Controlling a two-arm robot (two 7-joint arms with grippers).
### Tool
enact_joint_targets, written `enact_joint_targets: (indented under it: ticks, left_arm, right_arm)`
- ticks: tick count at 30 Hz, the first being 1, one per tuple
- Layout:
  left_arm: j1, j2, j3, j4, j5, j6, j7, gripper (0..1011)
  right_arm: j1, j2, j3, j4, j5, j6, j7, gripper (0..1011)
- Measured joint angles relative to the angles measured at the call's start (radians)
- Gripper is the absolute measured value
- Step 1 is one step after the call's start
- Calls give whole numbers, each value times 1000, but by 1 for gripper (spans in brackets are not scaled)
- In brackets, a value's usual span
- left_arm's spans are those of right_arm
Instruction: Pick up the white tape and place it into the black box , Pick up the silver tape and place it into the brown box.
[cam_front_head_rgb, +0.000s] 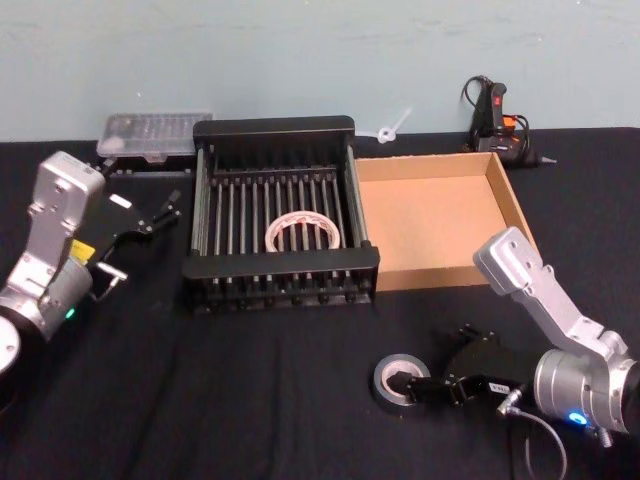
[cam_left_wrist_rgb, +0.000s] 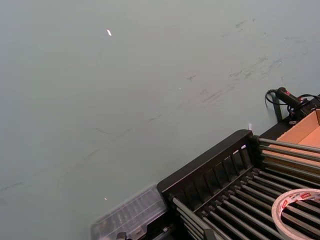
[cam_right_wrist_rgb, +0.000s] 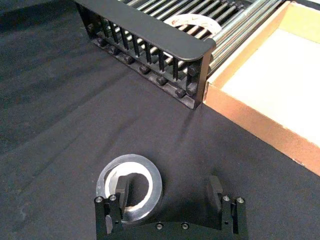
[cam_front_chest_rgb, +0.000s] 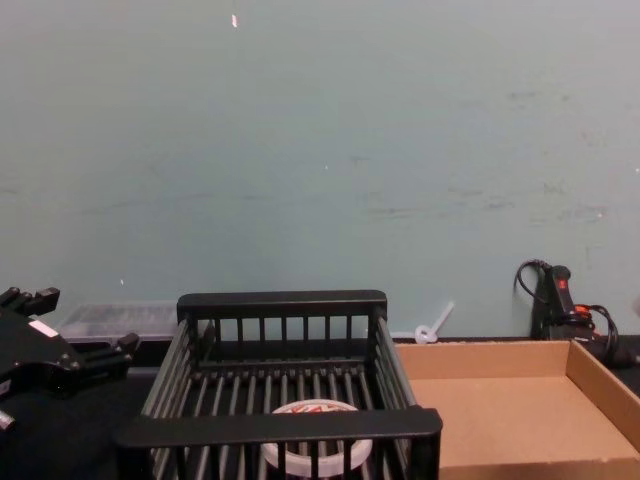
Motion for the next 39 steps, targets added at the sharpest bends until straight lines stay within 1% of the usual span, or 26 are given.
enact_joint_targets:
  ticks: [14,33,37,38,39]
  left_arm:
    - [0,0,0,0,0,0,0,1001]
    - [0,0,0,0,0,0,0,1001]
    - [0,0,0,0,0,0,0,1002]
    - [0,0,0,0,0,0,0,1001]
    - [0,0,0,0,0,0,0,1001]
  right_arm:
    - [10,-16,-5,17,-10,0,3,1002]
    - [10,-15,-5,16,-11,1,5,1002]
    - [10,-14,-4,16,-11,1,5,912]
    - [10,-14,-4,16,-11,1,5,903]
    - [9,-14,-4,16,-11,1,5,866]
